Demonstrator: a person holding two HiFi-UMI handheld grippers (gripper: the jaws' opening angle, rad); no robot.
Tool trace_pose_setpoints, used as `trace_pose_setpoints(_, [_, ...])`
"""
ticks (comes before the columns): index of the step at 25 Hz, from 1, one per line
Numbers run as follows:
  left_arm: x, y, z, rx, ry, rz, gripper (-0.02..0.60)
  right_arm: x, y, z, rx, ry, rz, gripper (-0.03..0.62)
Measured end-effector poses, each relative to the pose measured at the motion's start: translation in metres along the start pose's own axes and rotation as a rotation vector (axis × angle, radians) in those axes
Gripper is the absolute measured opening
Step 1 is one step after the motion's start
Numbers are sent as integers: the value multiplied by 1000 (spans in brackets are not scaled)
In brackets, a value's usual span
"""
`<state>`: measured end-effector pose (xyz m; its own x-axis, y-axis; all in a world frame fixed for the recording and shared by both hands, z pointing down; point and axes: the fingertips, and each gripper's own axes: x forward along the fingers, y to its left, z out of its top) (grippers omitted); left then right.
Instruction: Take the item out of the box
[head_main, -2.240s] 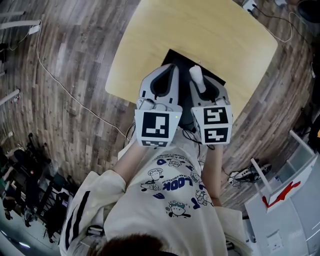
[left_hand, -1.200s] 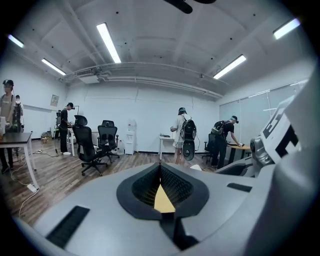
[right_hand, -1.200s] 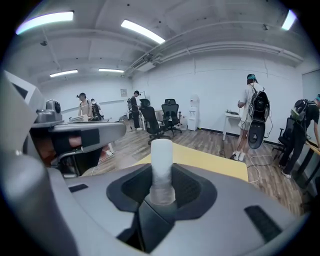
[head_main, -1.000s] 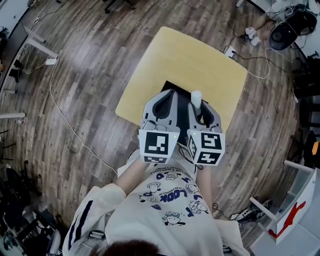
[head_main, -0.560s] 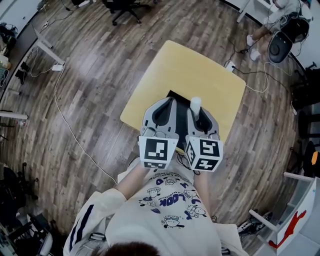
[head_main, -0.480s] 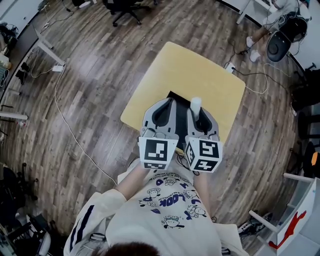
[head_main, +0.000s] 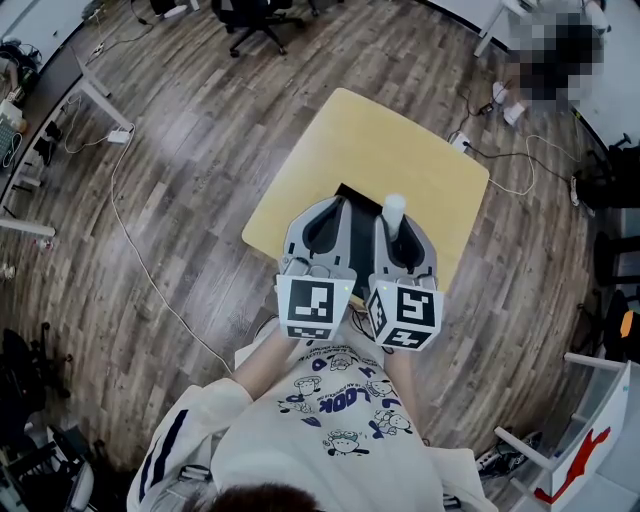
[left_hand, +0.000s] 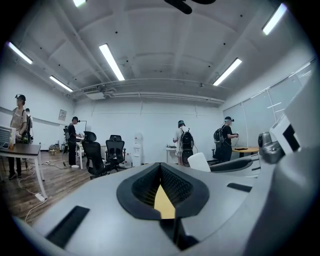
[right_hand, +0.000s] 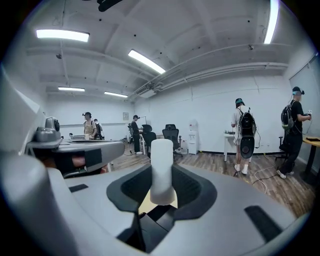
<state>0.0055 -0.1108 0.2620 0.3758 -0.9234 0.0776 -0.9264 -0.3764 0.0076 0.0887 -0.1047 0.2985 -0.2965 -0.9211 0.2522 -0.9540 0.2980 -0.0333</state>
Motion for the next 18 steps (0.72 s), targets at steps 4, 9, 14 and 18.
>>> trace_pose_setpoints(4, [-3,-3,3,1,-8,1,14,-6,-2,7,-1,-46,-14,141])
trace_pose_setpoints(9, [-2,-9,1,4,-10,0,14,-11,-10,12,8,-89,-33,141])
trace_pose_setpoints(14, [0,-11,0,4,-9,2,14,-12,-14,11,6,-99,-46,141])
trace_pose_setpoints(18, [-1,-12,1,18,-19,3,14,-12,-15,11,8,-113,-54,140])
